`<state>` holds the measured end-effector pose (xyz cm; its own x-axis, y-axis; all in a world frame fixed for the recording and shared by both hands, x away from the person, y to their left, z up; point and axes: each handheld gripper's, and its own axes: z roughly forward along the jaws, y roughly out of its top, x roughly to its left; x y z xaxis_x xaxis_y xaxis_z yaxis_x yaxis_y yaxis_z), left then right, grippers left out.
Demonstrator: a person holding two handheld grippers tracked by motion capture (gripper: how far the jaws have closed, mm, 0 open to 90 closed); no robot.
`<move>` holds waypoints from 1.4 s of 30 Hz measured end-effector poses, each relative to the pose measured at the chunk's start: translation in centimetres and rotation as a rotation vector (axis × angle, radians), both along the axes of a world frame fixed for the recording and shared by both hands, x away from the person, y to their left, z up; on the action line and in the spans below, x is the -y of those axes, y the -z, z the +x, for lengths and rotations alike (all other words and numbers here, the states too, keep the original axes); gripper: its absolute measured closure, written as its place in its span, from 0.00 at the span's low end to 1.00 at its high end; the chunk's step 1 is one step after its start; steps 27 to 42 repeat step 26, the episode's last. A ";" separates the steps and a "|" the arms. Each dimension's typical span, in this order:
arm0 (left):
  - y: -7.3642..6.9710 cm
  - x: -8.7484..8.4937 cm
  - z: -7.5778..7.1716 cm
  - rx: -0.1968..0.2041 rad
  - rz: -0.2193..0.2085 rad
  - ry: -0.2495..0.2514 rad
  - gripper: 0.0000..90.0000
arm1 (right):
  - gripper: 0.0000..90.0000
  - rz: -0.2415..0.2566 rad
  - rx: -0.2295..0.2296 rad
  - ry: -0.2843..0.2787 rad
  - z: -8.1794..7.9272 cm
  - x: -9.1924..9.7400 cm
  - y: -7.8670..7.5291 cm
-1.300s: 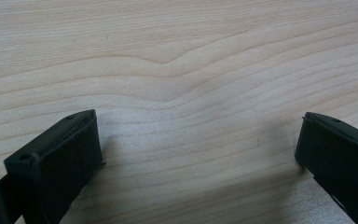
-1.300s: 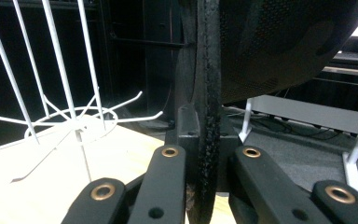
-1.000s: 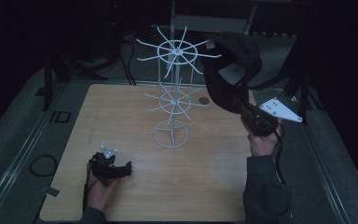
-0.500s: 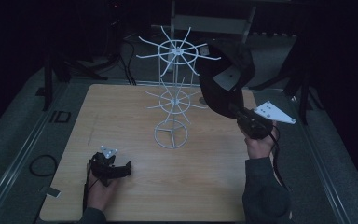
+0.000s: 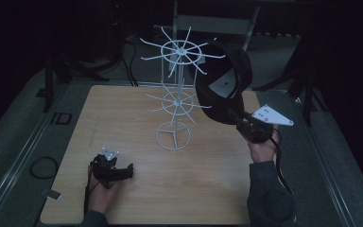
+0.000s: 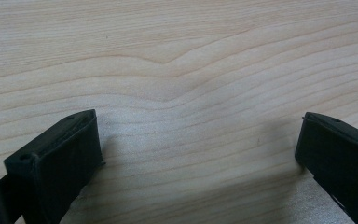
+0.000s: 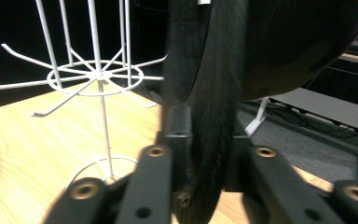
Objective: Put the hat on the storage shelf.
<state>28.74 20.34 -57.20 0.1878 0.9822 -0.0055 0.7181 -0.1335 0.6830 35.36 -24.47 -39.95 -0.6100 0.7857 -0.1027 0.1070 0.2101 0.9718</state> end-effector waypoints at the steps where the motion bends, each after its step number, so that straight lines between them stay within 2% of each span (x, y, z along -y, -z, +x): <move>1: 0.0 0.0 0.0 0.000 -0.001 0.000 0.00 | 0.77 0.001 -0.001 -0.003 0.0 0.0 0.0; 3: 0.0 0.0 0.0 0.001 -0.001 0.000 0.00 | 0.68 0.007 -0.010 -0.008 0.0 0.0 0.0; 4: 0.0 0.0 0.0 0.001 -0.001 0.000 0.00 | 0.68 0.007 -0.010 -0.008 0.0 0.0 0.0; 5: 0.0 0.0 0.0 0.001 -0.001 0.000 0.00 | 0.63 0.010 -0.013 -0.007 0.0 0.1 0.0; 6: 0.0 0.0 0.0 0.003 0.000 0.000 0.00 | 0.54 0.022 -0.031 -0.005 0.1 0.1 0.0; 8: 0.0 0.0 0.0 0.002 -0.002 0.000 0.00 | 0.44 0.024 -0.052 0.003 0.2 0.1 0.0; 11: 0.0 0.0 0.0 0.002 -0.001 0.000 0.00 | 0.29 0.017 -0.053 0.026 0.2 0.0 0.1; 15: 0.0 0.0 0.0 0.001 -0.001 0.000 0.00 | 0.18 0.012 -0.049 0.055 0.2 0.0 0.1; 19: 0.0 0.0 0.0 0.000 -0.001 0.000 0.00 | 0.16 0.001 -0.044 0.067 0.1 0.0 0.2; 26: 0.0 0.0 0.0 0.000 0.000 0.001 0.00 | 0.16 0.015 -0.042 0.073 0.0 0.5 0.2; 42: 0.0 0.0 0.0 0.000 0.000 0.001 0.00 | 0.16 0.015 -0.042 0.073 0.0 0.5 0.2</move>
